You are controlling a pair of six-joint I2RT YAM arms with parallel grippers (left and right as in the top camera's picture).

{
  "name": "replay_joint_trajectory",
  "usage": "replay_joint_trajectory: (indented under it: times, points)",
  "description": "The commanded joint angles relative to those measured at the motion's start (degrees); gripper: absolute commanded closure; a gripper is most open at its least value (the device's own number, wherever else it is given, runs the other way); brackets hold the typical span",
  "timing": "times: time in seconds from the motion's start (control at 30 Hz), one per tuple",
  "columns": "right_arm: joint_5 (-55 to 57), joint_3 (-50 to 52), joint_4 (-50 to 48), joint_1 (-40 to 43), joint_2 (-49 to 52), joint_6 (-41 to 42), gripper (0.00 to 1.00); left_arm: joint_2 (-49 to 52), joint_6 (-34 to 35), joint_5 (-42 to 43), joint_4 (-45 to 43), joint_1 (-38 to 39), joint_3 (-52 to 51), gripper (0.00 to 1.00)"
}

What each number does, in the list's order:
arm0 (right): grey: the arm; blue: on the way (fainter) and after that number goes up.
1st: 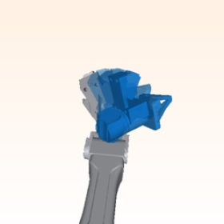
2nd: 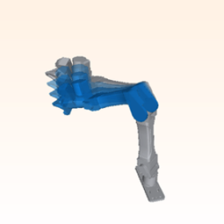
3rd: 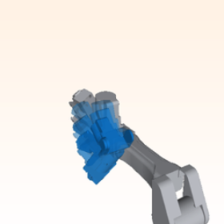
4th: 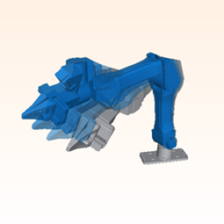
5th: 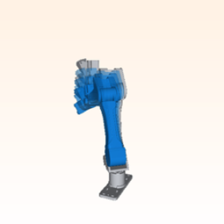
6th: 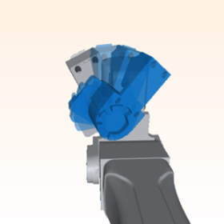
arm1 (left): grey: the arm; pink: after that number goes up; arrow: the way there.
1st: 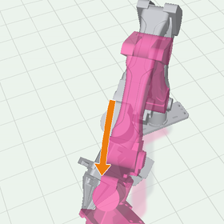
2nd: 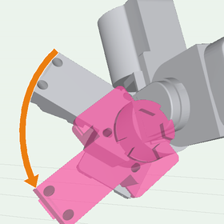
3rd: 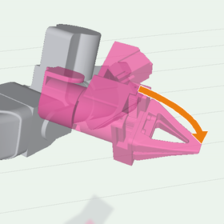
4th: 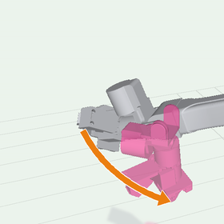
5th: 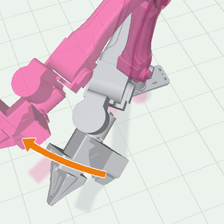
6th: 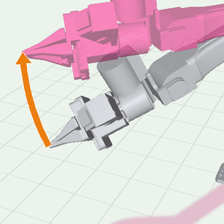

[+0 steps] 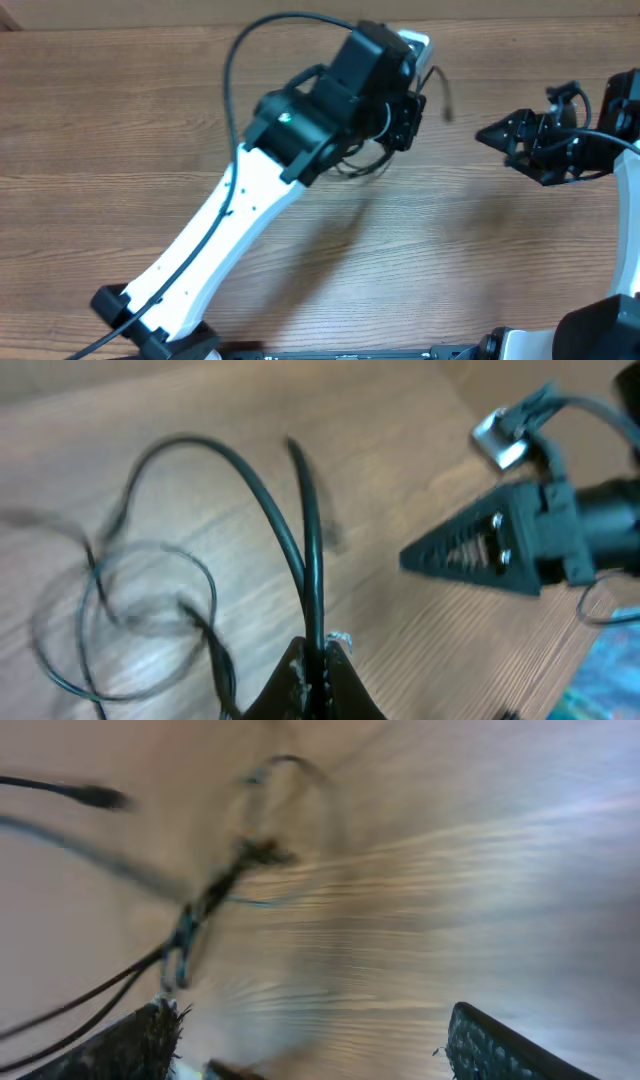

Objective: Untangle cables
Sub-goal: 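Lift the held cable upward with the left gripper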

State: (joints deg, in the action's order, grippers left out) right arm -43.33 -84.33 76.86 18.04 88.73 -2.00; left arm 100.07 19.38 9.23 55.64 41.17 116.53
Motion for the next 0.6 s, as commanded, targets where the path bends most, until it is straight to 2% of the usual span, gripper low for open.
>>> replay_joint_trajectory:
  times: [0.0, 0.27, 0.57]
  points:
    - [-8.5, -0.9, -0.9, -3.0, -3.3, -2.7, 0.15, -2.0, 1.3, 2.5, -2.2, -2.5, 0.7, 0.96]
    - [-5.2, -0.9, -5.2, -9.8, -3.4, 5.3, 0.20, -3.1, 3.0, 12.4, -4.6, -10.1, 6.2, 0.96]
    - [-6.3, -0.9, -6.9, -15.1, -3.4, 5.5, 0.16, -3.1, 5.9, 18.9, -4.9, -16.9, 18.2, 0.96]
